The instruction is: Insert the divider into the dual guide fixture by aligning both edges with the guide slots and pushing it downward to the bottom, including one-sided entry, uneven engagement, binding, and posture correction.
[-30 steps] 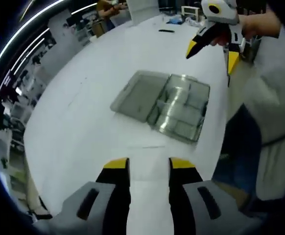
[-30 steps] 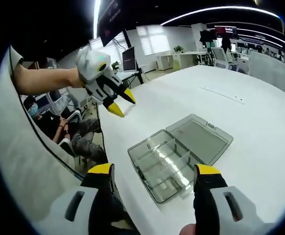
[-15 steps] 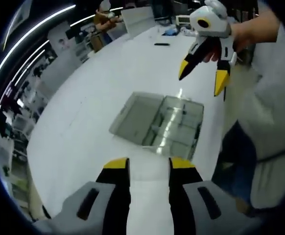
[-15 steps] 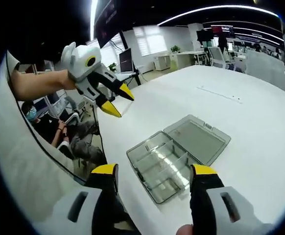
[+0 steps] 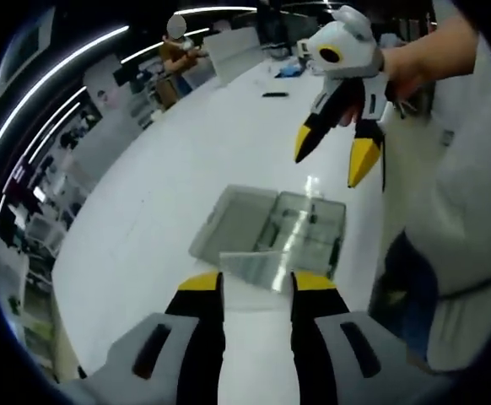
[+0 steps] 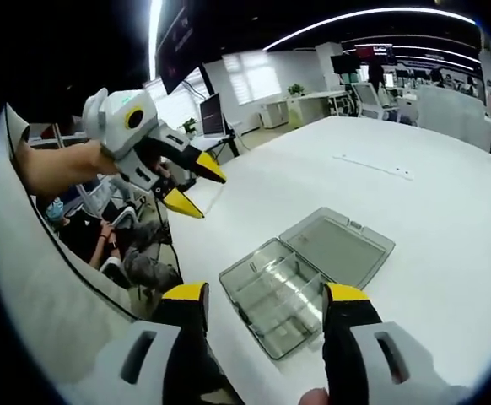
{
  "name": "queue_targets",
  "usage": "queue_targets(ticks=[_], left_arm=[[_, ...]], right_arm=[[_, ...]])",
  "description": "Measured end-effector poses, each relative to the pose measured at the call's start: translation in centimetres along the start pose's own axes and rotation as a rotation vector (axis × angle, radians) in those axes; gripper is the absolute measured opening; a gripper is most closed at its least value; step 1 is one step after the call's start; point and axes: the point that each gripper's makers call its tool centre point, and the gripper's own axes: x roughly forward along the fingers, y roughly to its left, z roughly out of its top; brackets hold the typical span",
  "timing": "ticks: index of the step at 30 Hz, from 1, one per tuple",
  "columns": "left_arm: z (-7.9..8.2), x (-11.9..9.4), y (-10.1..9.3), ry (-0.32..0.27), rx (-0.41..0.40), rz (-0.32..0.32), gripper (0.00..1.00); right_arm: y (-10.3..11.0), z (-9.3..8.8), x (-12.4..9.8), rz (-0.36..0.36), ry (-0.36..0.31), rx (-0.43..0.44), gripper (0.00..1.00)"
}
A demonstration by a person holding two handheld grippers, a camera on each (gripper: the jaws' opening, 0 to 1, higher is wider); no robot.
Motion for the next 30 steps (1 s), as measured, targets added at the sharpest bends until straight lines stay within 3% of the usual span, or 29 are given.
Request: queue_targets(ticks=[30], left_arm=[[3.4, 0.8, -1.2, -0.11, 0.082, 0.057, 0.25]], right_arm=[[0.3, 3.6, -0.7, 0.019, -0.091, 0.1, 0.42]])
